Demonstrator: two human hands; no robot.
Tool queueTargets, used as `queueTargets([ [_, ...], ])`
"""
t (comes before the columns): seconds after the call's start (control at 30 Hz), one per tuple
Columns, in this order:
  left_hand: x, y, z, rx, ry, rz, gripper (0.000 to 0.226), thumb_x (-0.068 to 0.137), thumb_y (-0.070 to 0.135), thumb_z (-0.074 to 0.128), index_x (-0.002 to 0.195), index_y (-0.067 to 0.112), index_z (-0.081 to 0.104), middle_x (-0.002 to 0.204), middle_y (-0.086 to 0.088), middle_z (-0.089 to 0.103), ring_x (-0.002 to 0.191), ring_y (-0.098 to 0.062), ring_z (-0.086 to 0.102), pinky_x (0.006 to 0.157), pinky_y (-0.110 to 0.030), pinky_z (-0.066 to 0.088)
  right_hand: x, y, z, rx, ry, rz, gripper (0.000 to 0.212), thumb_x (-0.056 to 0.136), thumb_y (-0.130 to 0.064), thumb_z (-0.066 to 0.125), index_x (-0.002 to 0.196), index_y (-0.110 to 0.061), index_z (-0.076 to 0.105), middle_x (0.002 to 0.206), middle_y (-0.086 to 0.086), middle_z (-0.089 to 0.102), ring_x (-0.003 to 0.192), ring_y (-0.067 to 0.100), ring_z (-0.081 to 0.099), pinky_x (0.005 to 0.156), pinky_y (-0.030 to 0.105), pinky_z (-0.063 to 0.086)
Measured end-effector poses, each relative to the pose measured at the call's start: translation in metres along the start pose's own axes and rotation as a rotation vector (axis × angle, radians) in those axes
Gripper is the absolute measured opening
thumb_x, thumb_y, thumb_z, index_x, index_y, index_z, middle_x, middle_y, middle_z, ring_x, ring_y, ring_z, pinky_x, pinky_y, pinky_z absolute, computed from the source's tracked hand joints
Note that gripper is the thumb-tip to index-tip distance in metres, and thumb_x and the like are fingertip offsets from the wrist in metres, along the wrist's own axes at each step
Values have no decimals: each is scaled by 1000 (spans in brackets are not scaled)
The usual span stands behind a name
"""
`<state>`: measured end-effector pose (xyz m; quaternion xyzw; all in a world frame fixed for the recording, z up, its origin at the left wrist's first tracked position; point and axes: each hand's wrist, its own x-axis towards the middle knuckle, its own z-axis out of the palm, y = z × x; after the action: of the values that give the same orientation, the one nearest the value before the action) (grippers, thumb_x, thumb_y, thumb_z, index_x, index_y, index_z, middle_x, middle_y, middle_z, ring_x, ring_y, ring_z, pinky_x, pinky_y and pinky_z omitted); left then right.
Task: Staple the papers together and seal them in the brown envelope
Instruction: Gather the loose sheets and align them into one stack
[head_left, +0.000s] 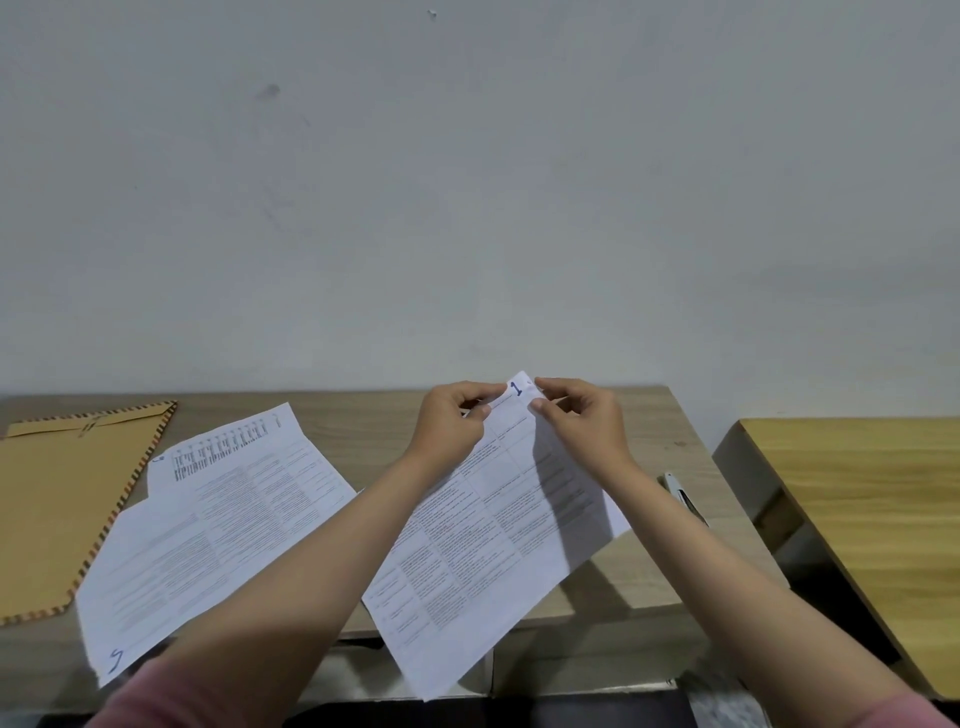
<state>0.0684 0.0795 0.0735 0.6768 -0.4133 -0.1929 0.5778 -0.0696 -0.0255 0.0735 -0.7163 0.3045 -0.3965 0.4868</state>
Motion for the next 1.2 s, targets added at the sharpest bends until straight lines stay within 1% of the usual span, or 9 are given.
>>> queueTargets([
  [0.23, -8, 6, -12, 13, 18, 16, 26, 84, 0, 62, 77, 24, 70, 77, 5, 69, 63, -6, 58, 59, -18, 47, 2, -6, 9, 30, -22, -6, 22, 76, -6, 73, 94, -19, 73, 84, -7, 71, 60, -1, 53, 62, 13, 46],
  [0.33, -18, 4, -21, -16, 42, -60, 16, 84, 9, 66, 79, 24, 70, 57, 9, 60, 55, -13, 50, 56, -26, 45, 6, -12, 11, 44, -113, 4, 23, 76, -5, 73, 94, -20, 73, 79, -9, 70, 57, -3, 53, 60, 10, 45],
  [0.4, -26, 0, -29, -34, 79, -102, 10, 83, 17, 69, 82, 26, 71, 61, -3, 64, 58, -22, 49, 61, -32, 46, 6, -16, 17, 74, -186, 29, 24, 76, -4, 73, 92, -22, 73, 78, -7, 72, 60, -1, 58, 62, 13, 47],
  [0.53, -46, -13, -58, 27, 164, -173, 11, 81, 17, 70, 85, 27, 70, 54, 5, 55, 55, -19, 41, 61, -27, 38, 1, -20, 53, 65, -375, 66, 21, 77, -5, 72, 91, -20, 77, 85, 7, 76, 74, 16, 66, 74, 34, 54],
  [0.63, -64, -23, -91, 63, 260, -208, 15, 81, 16, 70, 85, 30, 70, 63, -10, 52, 51, -20, 38, 56, -30, 38, -4, -25, 94, 147, -482, 110, 21, 75, -2, 72, 89, -16, 77, 88, 15, 74, 81, 26, 68, 81, 43, 54],
  [0.77, -99, -37, -139, 86, 373, -284, 13, 84, 9, 68, 91, 19, 70, 48, 3, 49, 35, -12, 35, 43, -19, 32, -14, -29, 157, 57, -635, 70, 22, 74, -5, 75, 93, -16, 76, 91, 15, 74, 76, 17, 63, 74, 34, 52],
  [0.93, -152, -76, -202, 111, 492, -388, 14, 85, 3, 65, 91, 14, 70, 59, 5, 59, 34, -3, 38, 42, -15, 32, -45, -25, 250, -160, -877, -22, 18, 77, -13, 74, 94, -19, 73, 76, -5, 68, 54, -1, 55, 62, 14, 45],
  [1.07, -179, -104, -248, 273, 513, -453, 16, 84, 7, 67, 93, 18, 71, 88, 17, 62, 61, 0, 54, 58, -9, 39, -56, -20, 306, -263, -948, -139, 21, 81, -12, 70, 102, -13, 72, 96, 2, 71, 75, 9, 60, 76, 22, 48],
  [1.2, -191, -126, -285, 261, 490, -495, 17, 84, 10, 68, 85, 26, 70, 92, 9, 67, 51, -5, 46, 52, -14, 39, -53, -2, 346, -425, -1040, -229, 28, 82, -18, 68, 110, -18, 68, 114, 0, 65, 101, 14, 57, 89, 29, 46],
])
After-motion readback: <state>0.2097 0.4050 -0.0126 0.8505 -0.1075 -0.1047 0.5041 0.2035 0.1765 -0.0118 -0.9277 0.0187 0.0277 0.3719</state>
